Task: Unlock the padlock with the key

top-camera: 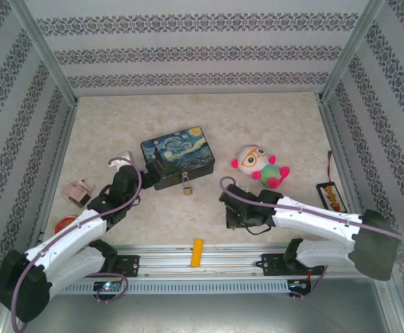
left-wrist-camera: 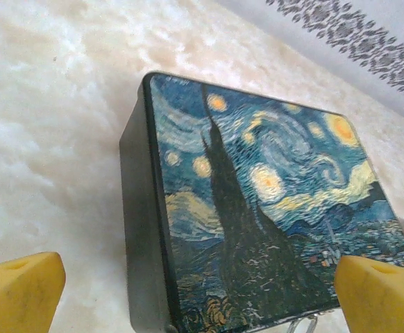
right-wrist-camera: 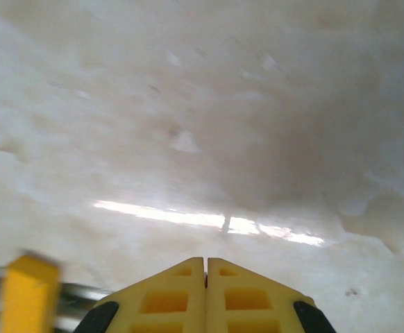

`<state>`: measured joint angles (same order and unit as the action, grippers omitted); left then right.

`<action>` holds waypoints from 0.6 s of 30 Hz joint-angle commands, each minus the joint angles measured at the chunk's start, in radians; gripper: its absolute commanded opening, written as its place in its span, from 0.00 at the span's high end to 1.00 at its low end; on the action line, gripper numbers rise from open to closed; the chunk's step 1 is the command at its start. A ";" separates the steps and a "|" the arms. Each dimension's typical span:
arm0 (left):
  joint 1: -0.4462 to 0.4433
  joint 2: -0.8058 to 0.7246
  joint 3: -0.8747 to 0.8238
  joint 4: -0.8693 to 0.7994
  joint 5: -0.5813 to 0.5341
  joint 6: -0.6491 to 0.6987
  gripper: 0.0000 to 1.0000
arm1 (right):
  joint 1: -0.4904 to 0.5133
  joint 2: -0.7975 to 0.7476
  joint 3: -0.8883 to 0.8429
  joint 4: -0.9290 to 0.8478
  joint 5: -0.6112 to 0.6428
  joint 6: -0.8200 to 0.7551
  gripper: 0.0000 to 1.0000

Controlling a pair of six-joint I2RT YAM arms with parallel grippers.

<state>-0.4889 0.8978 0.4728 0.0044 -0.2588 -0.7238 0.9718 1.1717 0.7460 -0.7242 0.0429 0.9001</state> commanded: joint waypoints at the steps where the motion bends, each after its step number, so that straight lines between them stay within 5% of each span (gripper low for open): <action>1: 0.009 -0.072 -0.016 0.040 0.023 0.122 0.01 | -0.049 -0.035 0.078 -0.037 -0.117 -0.129 1.00; 12: 0.010 -0.254 -0.120 0.248 0.307 0.290 0.01 | -0.290 -0.073 0.291 -0.038 -0.404 -0.260 1.00; 18: 0.009 -0.236 -0.188 0.497 0.443 0.309 0.01 | -0.354 -0.032 0.382 -0.012 -0.505 -0.234 1.00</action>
<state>-0.4889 0.6518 0.3058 0.3092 0.0696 -0.4667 0.6399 1.1198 1.0847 -0.7425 -0.3729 0.6735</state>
